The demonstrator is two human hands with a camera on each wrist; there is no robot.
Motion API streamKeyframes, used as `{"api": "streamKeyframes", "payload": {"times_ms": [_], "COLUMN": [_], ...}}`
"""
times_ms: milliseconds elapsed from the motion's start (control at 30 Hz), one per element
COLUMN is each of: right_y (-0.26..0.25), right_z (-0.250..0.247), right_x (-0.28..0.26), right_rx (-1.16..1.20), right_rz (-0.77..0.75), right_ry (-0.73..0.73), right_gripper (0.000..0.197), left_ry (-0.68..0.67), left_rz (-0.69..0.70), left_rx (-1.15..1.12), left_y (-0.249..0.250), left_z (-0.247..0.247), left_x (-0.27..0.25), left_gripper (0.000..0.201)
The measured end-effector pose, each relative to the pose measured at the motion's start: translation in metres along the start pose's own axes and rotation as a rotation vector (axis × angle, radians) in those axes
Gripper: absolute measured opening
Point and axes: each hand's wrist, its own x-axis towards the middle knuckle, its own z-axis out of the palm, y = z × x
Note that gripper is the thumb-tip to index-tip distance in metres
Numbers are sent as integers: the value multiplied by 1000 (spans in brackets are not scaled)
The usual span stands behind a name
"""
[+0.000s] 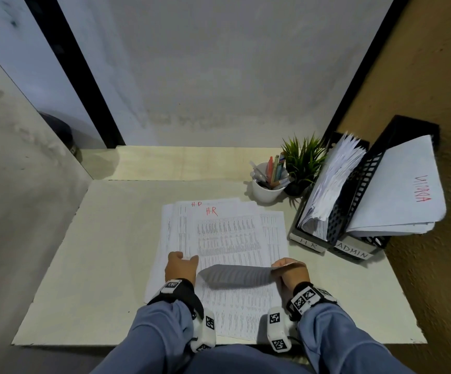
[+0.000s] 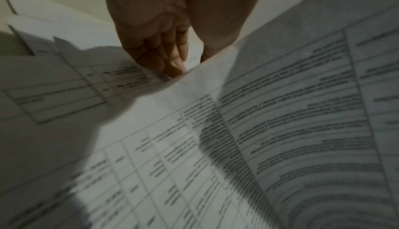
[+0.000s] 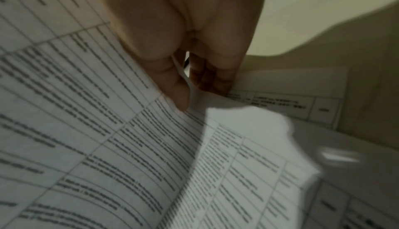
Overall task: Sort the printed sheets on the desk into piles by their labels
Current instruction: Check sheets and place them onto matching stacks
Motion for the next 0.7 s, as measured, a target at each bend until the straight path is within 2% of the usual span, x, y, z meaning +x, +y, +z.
{"api": "streamKeyframes", "payload": {"times_ms": [33, 67, 167, 200, 267, 367, 600, 700], "right_y": [2, 1, 0, -1, 1, 8, -2, -2], "right_z": [1, -1, 0, 1, 3, 6, 6, 6], "right_x": [5, 2, -3, -4, -6, -1, 9, 6], "right_rx": [-114, -110, -135, -104, -5, 179, 210, 261], "right_rz": [-57, -66, -109, -100, -65, -63, 60, 42], "right_ry": [10, 13, 16, 23, 13, -5, 9, 15], "right_gripper": [25, 24, 16, 17, 23, 24, 19, 21], "left_ry": [-16, -35, -93, -105, -131, -189, -254, -276], "left_rz": [1, 16, 164, 229, 275, 243, 86, 70], "left_rx": [-12, -19, -28, -32, -47, -89, -316, -330], "left_y": [-2, -5, -12, -14, -15, -21, -15, -2], "left_z": [2, 3, 6, 6, 2, -6, -9, -9], "left_x": [1, 1, -1, -2, -4, 1, -1, -11], "left_gripper": [47, 47, 19, 22, 31, 52, 50, 45]}}
